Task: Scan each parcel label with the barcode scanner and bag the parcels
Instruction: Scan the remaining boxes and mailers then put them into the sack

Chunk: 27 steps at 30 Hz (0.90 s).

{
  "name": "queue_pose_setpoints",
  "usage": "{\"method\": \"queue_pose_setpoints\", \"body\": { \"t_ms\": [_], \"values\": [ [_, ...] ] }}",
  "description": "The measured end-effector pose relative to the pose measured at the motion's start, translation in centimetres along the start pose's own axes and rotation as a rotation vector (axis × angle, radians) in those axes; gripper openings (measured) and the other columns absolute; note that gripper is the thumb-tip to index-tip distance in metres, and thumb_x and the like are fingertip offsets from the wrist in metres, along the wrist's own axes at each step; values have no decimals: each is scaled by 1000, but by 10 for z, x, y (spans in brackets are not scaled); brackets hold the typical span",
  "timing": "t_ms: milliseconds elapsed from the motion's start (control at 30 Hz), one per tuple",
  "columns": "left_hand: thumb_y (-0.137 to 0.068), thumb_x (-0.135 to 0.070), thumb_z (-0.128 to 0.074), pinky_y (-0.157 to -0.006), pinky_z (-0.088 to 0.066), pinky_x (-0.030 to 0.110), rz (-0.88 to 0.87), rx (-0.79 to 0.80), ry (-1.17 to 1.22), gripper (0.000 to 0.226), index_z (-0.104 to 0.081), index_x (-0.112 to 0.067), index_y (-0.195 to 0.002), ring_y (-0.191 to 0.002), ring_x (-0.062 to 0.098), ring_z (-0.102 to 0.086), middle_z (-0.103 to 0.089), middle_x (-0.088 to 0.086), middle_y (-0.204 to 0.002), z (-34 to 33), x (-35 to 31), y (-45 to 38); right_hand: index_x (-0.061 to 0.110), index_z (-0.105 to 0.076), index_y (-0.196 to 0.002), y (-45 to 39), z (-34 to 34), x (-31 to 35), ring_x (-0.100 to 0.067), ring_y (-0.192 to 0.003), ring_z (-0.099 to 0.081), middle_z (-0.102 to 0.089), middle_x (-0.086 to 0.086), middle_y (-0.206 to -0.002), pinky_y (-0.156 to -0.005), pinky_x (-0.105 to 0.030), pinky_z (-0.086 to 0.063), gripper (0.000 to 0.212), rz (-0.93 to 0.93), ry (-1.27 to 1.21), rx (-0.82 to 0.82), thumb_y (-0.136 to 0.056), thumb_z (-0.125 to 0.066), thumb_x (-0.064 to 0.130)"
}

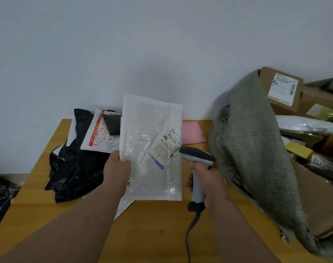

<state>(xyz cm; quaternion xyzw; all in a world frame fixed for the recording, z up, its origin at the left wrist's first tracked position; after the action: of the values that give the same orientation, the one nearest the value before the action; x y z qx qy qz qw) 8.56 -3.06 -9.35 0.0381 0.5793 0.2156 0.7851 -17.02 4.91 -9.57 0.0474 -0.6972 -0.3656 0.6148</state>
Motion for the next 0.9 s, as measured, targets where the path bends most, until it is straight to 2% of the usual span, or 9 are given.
{"method": "queue_pose_setpoints", "body": {
  "t_ms": [100,267,433,567,800,900],
  "values": [
    [-92,-2,-50,-65,-49,32,8,-29,43,25,-51,-26,-84,-78,21,-56,-58,5,-89,4,-3,1,5,-62,-73,4,0,8,-16,-46,-58,-59,-5,-56,-55,-32,-47,22,16,-95,4,-90,-63,18],
    [-93,-2,-52,-64,-48,30,14,-75,78,29,-49,-29,-81,-75,19,-55,-57,4,-88,8,-5,3,6,-65,-85,9,-3,24,-18,-51,-61,-64,-7,-61,-57,-31,-50,19,34,-240,37,-90,-64,24],
    [-94,-3,-53,-61,-46,29,17,-83,100,20,-52,-23,-90,-74,18,-54,-56,3,-88,7,-8,8,8,-65,-81,12,-7,30,-18,-52,-61,-65,-8,-63,-56,-31,-50,19,24,-260,76,-89,-65,25],
    [-94,-3,-52,-62,-48,31,18,-82,96,23,-51,-25,-86,-74,20,-55,-57,5,-88,7,-10,12,8,-65,-81,13,-5,29,-18,-52,-61,-64,-7,-62,-56,-31,-50,19,7,-273,83,-89,-65,25],
    [-94,-4,-53,-64,-51,34,32,-76,91,18,-53,-22,-94,-78,23,-59,-60,6,-91,4,-10,18,7,-63,-81,15,-1,29,-18,-52,-60,-64,-7,-62,-56,-31,-49,18,11,-312,77,-88,-64,23],
    [-95,-5,-53,-61,-47,31,37,-75,103,16,-53,-20,-101,-80,22,-59,-59,5,-93,2,-13,22,8,-63,-78,17,0,31,-18,-52,-59,-63,-7,-62,-56,-31,-48,19,16,-308,81,-88,-64,23]
  ]
}}
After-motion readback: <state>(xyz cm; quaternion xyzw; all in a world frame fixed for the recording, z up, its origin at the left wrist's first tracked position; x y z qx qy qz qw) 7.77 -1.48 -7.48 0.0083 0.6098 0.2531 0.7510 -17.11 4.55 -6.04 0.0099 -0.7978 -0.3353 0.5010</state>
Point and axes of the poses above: each hand's wrist, its own y-axis away from the middle knuckle, its own z-axis out of the back of the hand, x = y × z, the point moved 7 cm from there along -y, towards the middle knuckle
